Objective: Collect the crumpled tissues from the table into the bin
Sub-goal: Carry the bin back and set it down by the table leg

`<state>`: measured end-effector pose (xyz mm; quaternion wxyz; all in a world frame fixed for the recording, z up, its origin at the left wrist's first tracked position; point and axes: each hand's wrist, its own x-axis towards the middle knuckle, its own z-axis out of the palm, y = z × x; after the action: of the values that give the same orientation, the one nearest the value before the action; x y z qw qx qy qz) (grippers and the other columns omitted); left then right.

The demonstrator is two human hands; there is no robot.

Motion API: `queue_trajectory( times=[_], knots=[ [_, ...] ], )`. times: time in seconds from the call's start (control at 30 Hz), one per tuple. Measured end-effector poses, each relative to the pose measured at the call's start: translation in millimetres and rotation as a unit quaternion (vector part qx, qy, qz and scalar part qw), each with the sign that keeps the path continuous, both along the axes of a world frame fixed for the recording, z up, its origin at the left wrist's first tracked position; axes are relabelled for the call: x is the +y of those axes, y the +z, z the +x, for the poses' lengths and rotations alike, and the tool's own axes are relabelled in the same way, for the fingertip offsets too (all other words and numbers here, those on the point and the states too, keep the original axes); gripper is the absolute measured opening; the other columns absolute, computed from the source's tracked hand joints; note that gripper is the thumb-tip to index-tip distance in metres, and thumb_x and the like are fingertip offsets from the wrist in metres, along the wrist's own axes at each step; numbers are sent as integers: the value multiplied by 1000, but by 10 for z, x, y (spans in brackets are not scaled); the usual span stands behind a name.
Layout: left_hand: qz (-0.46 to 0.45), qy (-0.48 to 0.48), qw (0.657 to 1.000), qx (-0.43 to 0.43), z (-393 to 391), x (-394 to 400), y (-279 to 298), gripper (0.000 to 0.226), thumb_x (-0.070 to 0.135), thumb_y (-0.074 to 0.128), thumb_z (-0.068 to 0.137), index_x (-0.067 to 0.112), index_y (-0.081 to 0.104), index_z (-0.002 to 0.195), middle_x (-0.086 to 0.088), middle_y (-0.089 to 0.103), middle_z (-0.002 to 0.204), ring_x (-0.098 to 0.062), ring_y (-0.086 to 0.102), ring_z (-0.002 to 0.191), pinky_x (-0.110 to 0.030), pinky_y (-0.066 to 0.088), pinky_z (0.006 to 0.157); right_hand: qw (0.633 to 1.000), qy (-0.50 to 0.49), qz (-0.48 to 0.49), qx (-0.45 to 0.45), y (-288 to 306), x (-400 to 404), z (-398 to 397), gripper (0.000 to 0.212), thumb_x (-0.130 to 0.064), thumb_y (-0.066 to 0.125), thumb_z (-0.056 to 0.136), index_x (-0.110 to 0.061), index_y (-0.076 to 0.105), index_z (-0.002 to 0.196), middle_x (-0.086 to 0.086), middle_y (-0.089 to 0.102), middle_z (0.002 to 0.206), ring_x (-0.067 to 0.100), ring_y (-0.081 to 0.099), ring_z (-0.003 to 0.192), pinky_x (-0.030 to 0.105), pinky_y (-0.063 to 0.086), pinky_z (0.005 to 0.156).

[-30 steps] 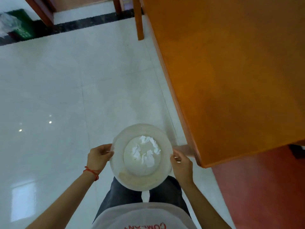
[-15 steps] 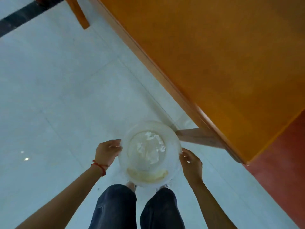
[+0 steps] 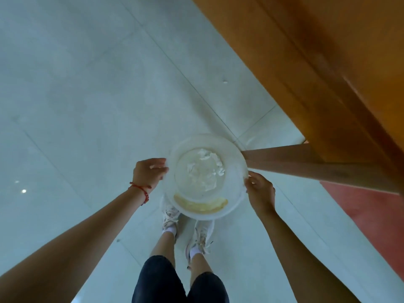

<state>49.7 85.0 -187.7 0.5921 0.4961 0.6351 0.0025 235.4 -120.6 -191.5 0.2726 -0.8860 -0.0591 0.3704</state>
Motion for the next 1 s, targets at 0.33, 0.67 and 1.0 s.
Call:
queue_trajectory(
  times=[0.33,0.67,1.0],
  knots=[
    [17,-19,1000,6,14,8,-1161,34,-2,69,71,1,66,104,-10,64,90,-6,60,59,-17,56,62,1000,23,-3,-12,-1024,-35,25,26,-18,57,84,-13,63,110,11,71,103,28,67,89,45,52,88],
    [-3,-29,1000,-10,123,14,-1950,39,-8,66,72,0,62,110,-1,62,75,-15,57,68,-11,53,58,999,14,-25,-27,-1867,-47,16,26,-16,57,83,-10,63,108,14,70,103,29,66,91,50,53,85],
    [1,-65,998,8,260,76,-2607,36,-6,63,70,3,66,104,-12,65,91,-29,64,84,-43,54,90,999,-10,-32,-34,-2495,22,95,26,-13,55,83,-12,63,108,12,69,109,30,62,100,53,52,88]
  ],
)
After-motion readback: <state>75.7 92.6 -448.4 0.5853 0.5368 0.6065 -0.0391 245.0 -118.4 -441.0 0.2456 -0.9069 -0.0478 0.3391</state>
